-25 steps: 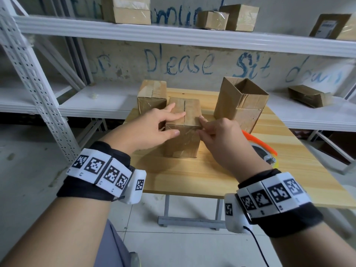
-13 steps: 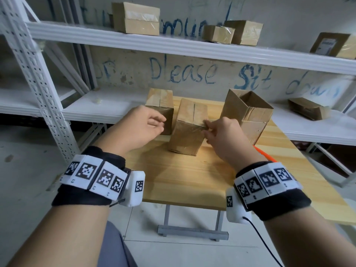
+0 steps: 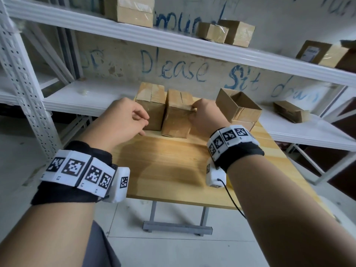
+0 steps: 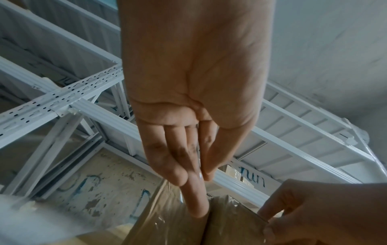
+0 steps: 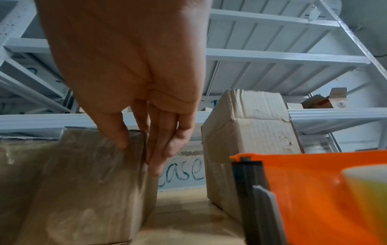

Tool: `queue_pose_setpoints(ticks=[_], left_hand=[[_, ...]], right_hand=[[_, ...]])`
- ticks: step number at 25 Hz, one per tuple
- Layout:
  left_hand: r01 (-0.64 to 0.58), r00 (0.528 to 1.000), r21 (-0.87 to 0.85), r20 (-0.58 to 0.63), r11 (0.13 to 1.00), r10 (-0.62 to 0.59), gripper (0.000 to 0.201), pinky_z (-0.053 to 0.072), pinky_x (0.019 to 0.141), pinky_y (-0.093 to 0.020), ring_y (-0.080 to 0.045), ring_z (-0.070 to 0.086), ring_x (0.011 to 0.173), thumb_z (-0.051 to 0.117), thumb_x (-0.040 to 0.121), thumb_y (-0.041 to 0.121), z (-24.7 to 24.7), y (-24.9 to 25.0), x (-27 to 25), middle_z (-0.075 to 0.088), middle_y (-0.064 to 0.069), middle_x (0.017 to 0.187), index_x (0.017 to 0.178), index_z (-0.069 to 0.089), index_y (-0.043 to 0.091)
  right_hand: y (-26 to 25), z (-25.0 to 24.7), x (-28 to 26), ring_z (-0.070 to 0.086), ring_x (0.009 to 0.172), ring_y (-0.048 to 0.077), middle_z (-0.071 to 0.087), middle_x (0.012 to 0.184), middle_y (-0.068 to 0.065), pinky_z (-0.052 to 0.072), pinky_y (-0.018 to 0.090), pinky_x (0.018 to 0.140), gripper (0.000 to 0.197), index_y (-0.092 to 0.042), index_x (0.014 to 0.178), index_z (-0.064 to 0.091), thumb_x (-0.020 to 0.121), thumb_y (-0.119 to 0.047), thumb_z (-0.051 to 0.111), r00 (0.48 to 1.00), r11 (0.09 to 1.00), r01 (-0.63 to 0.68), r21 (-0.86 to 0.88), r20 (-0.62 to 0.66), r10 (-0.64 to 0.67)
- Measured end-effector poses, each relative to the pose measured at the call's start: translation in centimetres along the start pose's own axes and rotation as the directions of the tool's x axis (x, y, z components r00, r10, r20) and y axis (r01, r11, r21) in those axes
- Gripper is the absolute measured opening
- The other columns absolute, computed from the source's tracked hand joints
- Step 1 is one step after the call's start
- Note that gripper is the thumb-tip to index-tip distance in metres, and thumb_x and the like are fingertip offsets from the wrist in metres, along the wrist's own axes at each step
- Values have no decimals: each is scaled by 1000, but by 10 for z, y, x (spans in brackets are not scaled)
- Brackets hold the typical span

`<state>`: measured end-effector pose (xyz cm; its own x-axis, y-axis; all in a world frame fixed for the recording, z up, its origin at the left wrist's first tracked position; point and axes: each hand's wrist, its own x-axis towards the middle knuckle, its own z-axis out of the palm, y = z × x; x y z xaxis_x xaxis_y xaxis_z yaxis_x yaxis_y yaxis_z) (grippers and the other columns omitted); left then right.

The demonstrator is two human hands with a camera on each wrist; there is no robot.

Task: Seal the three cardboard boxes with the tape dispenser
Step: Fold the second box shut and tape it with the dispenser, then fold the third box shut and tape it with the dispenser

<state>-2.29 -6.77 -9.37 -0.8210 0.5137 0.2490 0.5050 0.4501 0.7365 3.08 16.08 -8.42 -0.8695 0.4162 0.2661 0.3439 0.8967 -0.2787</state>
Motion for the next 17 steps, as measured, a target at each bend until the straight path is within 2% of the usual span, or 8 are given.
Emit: queue_pose_setpoints(ticks=[2, 5, 9, 12, 13, 15, 16, 17], left_hand=[[10, 1000, -7, 11, 1000, -10, 9, 56, 86, -31, 0, 74, 68, 67, 94, 14, -1, -2, 3, 75, 5, 92, 97, 72, 21], [17, 999, 7, 37, 1000, -17, 10, 58, 89, -35, -1, 74, 75, 67, 94, 17, 1, -4, 7, 76, 8, 88, 96, 73, 25], [11, 999, 36, 33, 999, -12, 12, 58, 90, -37, -5, 72, 86, 67, 93, 21, 1, -3, 6, 74, 11, 89, 93, 74, 30], [21, 999, 55, 46, 998, -23, 13, 57, 90, -36, -6, 70, 90, 66, 93, 22, -2, -2, 6, 73, 10, 93, 95, 75, 30], [22, 998, 61, 53, 998, -25, 13, 57, 90, -36, -6, 70, 90, 65, 94, 22, -2, -1, 6, 72, 11, 94, 97, 75, 30], [23, 998, 69, 61, 997, -28, 14, 56, 89, -34, -6, 69, 91, 65, 94, 22, -2, -1, 7, 71, 11, 94, 98, 75, 31], [26, 998, 81, 62, 996, -31, 14, 55, 88, -33, -6, 68, 92, 64, 94, 23, -2, 0, 7, 71, 11, 95, 99, 75, 31], [30, 997, 100, 64, 995, -36, 14, 54, 86, -32, -6, 66, 93, 64, 95, 24, -2, 0, 8, 70, 12, 97, 99, 75, 32]], right_hand=[[-2, 2, 6, 53, 65, 12, 58, 86, 4, 36, 19, 50, 15, -8, 102, 59, 92, -19, 54, 998, 999, -21, 27, 58, 19], [-4, 6, 10, 51, 65, 11, 57, 87, 4, 34, 18, 48, 17, -10, 102, 58, 92, -23, 55, 994, 1000, -6, 29, 105, 3], [-9, 10, 12, 54, 70, 21, 59, 90, 8, 36, 21, 52, 20, -5, 106, 61, 94, -19, 56, 998, 1000, 28, -9, 54, -27], [-17, 13, 12, 52, 73, 25, 63, 98, 16, 40, 29, 60, 20, 0, 108, 60, 95, -12, 50, 997, 994, 69, -85, 35, -66], [-19, 13, 11, 52, 74, 25, 64, 102, 17, 40, 29, 60, 22, 1, 111, 58, 95, -12, 50, 998, 995, 64, -83, 32, -61], [-22, 10, 7, 57, 82, 29, 62, 112, 18, 42, 28, 62, 38, 4, 128, 47, 96, -17, 49, 999, 1000, 12, -22, 34, -11], [-22, 7, 5, 59, 91, 31, 60, 116, 17, 44, 30, 66, 50, 5, 137, 38, 96, -20, 49, 999, 1000, -23, 2, 40, 23], [-21, 2, 2, 59, 96, 33, 58, 115, 16, 45, 34, 72, 54, 5, 140, 33, 96, -23, 50, 997, 998, -55, 7, 51, 55]])
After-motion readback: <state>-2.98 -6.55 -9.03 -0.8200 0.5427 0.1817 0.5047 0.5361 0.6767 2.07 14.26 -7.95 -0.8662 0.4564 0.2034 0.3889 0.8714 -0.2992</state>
